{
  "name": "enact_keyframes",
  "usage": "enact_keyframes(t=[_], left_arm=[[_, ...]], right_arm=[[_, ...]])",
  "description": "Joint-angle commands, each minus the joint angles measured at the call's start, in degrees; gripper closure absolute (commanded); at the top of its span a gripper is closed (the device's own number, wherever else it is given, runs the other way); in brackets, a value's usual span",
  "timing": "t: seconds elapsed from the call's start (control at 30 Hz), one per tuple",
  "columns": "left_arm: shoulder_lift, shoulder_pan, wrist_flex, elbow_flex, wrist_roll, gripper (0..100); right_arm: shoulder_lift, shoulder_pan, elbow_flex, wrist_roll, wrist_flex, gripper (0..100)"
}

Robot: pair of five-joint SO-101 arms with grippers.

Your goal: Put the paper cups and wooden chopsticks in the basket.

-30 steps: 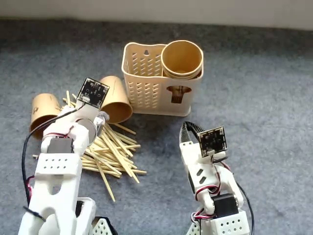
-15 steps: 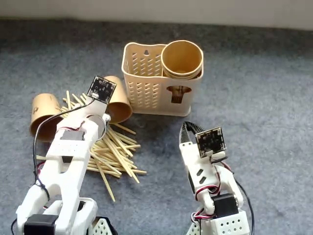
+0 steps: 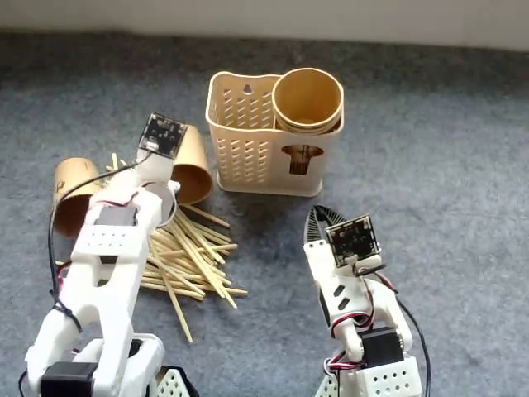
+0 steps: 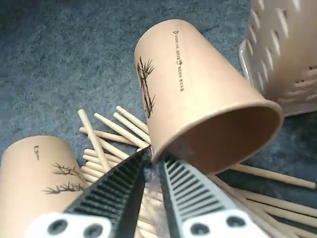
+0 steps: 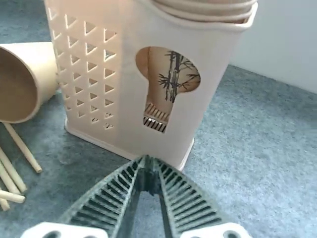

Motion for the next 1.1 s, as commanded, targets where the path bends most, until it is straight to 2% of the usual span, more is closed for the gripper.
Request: enact_keyframes(t=[0.0, 0.23, 0.47, 0.63, 0.8, 0.93, 1.07], left_arm=[[0.0, -3.9, 8.0, -8.8, 3.2, 99], [0.0, -5.4, 23.4, -20.9, 3.5, 99], [0.0, -5.0, 42.1, -40.7, 3.8, 99], [0.0, -4.9, 49.8, -53.4, 3.8, 99], [0.5, 1.8, 56.5, -62.9, 3.8, 99], [0.6, 6.5, 57.1, -68.4, 7.2, 99], [0.7, 12.7, 57.5, -73.1, 7.5, 99]], right_arm=[[-0.7, 2.1, 3.4, 0.4, 0.0, 99.2], [-0.7, 1.9, 3.4, 0.4, 0.0, 99.2], [-0.7, 1.9, 3.5, 0.4, 0.0, 99.2], [-0.7, 1.9, 3.5, 0.4, 0.0, 99.2], [-0.7, 2.1, 3.4, 0.4, 0.0, 99.2], [-0.7, 2.1, 3.4, 0.4, 0.0, 99.2], [-0.7, 2.2, 3.4, 0.4, 0.0, 99.2]])
